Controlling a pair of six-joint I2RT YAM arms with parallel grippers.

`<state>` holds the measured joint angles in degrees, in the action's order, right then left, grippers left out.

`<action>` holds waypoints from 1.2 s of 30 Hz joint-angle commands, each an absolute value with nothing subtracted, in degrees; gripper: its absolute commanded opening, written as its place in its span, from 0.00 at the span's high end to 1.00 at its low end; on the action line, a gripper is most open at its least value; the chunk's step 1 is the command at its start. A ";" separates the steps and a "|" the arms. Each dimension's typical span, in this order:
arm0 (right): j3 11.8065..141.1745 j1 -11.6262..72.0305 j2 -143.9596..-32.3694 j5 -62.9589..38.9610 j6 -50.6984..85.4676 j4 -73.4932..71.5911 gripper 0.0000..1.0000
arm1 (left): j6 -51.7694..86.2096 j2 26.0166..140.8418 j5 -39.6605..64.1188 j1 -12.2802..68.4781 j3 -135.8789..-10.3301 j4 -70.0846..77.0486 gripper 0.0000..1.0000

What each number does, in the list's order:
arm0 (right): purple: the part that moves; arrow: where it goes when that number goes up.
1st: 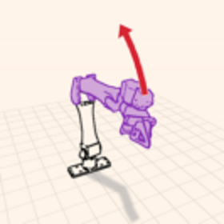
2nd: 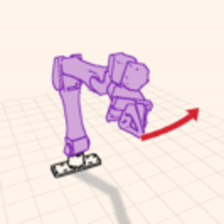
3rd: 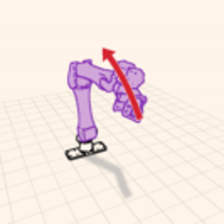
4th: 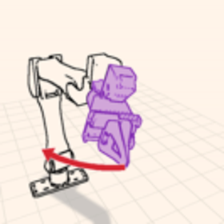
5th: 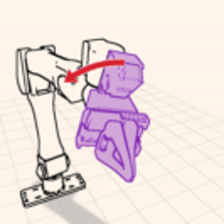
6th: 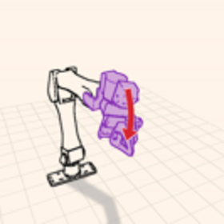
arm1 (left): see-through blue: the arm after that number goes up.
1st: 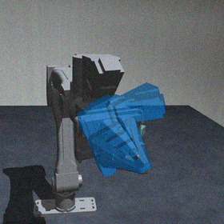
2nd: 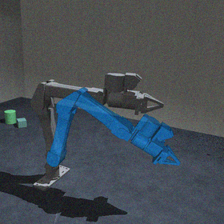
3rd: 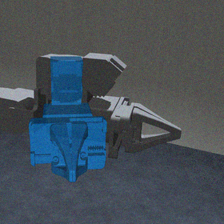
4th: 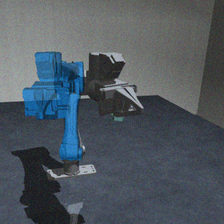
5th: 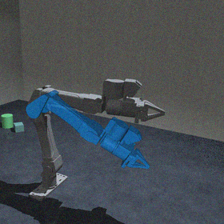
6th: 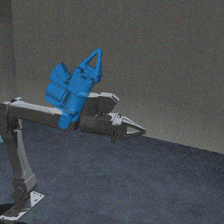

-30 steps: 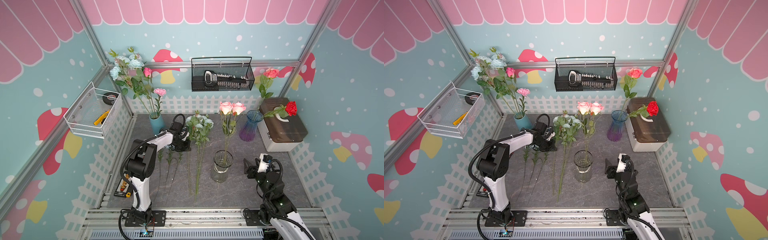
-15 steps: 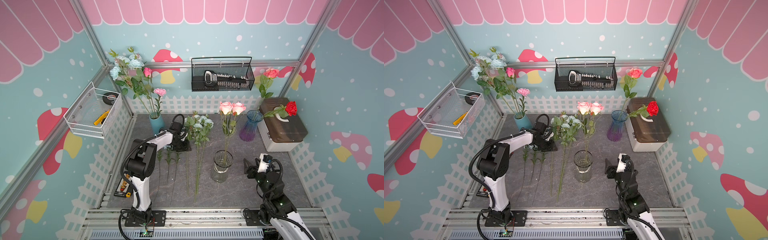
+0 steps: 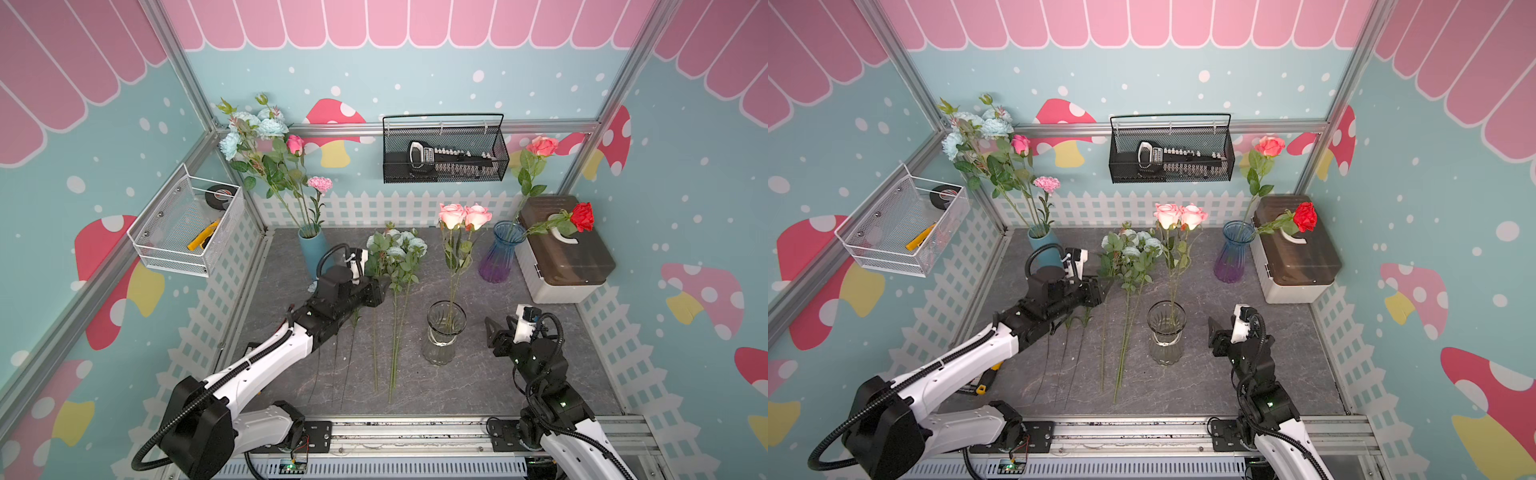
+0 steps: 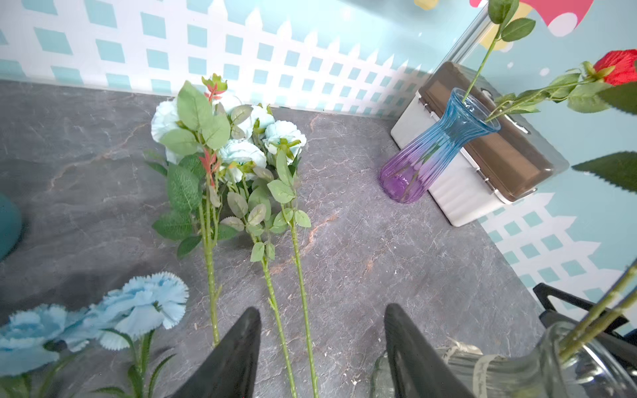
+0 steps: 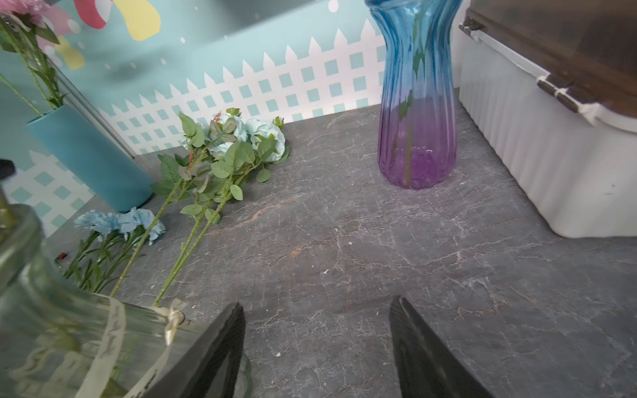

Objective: Pick out blue flowers from the vase
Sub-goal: Place the flower at the center of the board, then pick up the vase from the center of the board.

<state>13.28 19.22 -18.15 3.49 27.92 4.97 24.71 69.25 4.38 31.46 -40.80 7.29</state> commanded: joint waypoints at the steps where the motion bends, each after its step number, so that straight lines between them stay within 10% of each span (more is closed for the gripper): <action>1: 20.62 19.51 -19.97 -2.02 28.56 9.20 0.33 | 26.97 69.93 1.34 34.35 -35.34 25.00 0.41; 9: 39.09 19.47 -31.75 -16.54 22.56 24.39 0.31 | 24.24 70.25 -1.90 37.88 -32.79 31.17 0.20; 20: 55.51 20.37 -38.13 -33.68 20.06 32.81 0.40 | 20.04 69.37 -4.72 38.23 -34.41 25.22 0.18; 36: 66.87 46.66 -51.61 -3.61 14.85 42.80 0.40 | 18.72 65.48 -11.21 37.88 -31.49 24.97 0.16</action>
